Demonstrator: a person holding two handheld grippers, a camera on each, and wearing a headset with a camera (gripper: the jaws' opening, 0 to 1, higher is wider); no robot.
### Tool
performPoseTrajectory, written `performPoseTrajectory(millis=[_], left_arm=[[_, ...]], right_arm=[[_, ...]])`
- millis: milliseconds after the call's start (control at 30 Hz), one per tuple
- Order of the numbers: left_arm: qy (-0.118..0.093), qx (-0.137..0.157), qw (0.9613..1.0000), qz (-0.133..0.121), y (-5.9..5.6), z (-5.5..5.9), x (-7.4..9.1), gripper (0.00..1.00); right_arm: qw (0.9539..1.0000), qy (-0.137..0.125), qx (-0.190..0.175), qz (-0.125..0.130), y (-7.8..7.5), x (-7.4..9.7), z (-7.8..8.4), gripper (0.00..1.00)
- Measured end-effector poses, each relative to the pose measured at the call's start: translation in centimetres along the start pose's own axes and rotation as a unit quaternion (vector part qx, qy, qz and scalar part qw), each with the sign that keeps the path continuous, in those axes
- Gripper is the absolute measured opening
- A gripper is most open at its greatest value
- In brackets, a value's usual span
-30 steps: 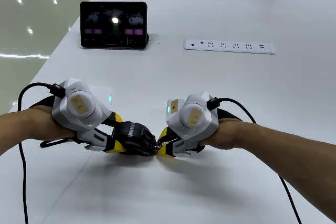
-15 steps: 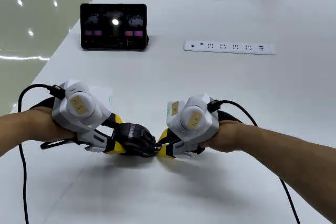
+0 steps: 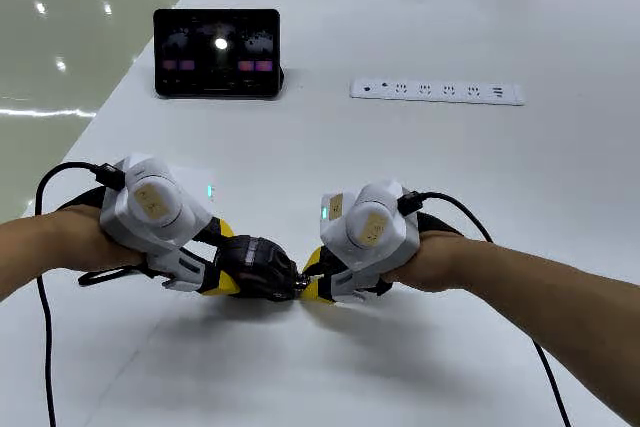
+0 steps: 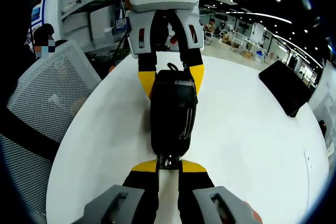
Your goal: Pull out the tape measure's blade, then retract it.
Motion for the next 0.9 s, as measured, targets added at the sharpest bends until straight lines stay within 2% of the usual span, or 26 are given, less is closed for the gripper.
performPoseTrajectory(millis=[900], left_arm=[[0.000, 0.002, 1.0000, 0.001, -0.3, -0.4, -0.1, 0.25]], right_arm=[[1.0000, 0.003, -0.002, 0.004, 0.4, 1.4, 1.7, 0.10]])
Point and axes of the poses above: the centre of the closed fingertips' face, and the gripper's own axes: x roughly backward along the fingers, y roughly to its left, z roughly out of its underside, the point moved 9 cm from there along x, roughly backward along the fingers, and after that the axes turned 4 degrees about y, right-handed, at the moved point
